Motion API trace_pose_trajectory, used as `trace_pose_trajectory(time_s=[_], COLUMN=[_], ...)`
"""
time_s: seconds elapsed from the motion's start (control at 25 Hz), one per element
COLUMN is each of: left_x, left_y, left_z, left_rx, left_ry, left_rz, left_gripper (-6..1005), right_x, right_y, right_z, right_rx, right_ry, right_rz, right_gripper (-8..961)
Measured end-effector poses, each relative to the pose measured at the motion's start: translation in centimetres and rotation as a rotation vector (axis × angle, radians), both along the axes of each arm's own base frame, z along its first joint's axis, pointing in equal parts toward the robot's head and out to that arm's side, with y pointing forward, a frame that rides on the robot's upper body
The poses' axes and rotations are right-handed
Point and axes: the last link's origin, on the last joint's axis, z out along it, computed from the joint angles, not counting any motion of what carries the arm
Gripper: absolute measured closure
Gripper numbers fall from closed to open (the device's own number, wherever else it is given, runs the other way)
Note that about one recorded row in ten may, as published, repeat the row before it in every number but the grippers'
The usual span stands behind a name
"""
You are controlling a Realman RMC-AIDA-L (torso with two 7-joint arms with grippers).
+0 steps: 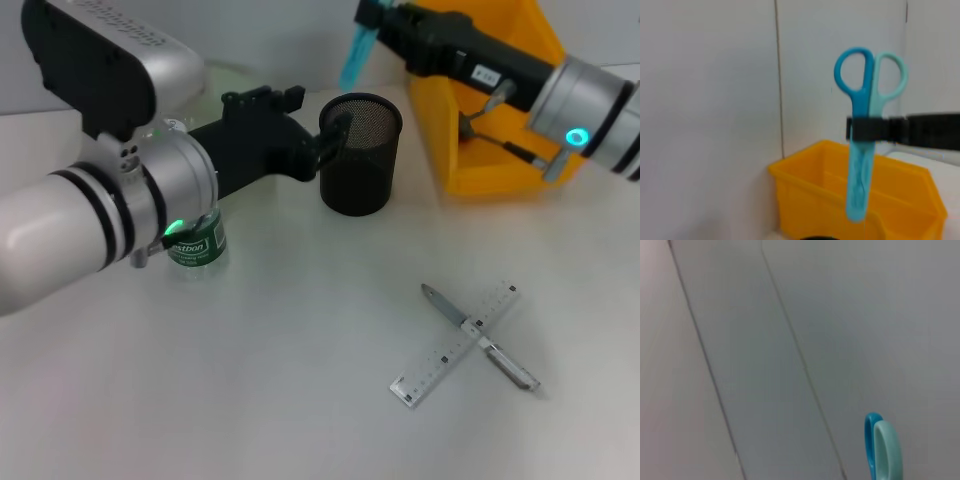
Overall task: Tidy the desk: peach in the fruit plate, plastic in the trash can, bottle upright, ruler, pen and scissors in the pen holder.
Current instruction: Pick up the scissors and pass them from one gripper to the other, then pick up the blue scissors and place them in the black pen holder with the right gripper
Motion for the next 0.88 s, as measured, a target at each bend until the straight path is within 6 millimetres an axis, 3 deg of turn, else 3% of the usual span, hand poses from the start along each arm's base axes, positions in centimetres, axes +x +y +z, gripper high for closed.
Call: trace_pose_trajectory(time_s=[0.24,0.28,0.4,0.64,0.88], left_x=[-0.4,-1.1,-1.8,-3.1,-4.7], left_y=[-1.0,-2.2,-3.0,-4.4,-4.6], left_z=[0.9,1.9,2.4,3.6,4.1], left_rx=[-0.087,-0.173,-0.22,-0.272,-0.29], left_ry=[-0.015,-0.004,0.002,-0.047,-0.087], left_rz=[0.026,0.034,0.03,0.004,0.033], left_gripper=[486,465,326,128,129], right_x=[0.6,0.8,1.3,1.3,0.7], right_y=[0.2,0.2,0.5,1.1,2.1], right_z=[2.3,2.6,3.8,3.8,2.6], right_rx=[0.015,0.017,-0.006,-0.071,-0.106], right_ry=[-0.002,-0.006,-0.038,-0.143,-0.304], right_rz=[-0.018,-0.021,-0.03,-0.021,-0.01], right_gripper=[859,858,858,857,857])
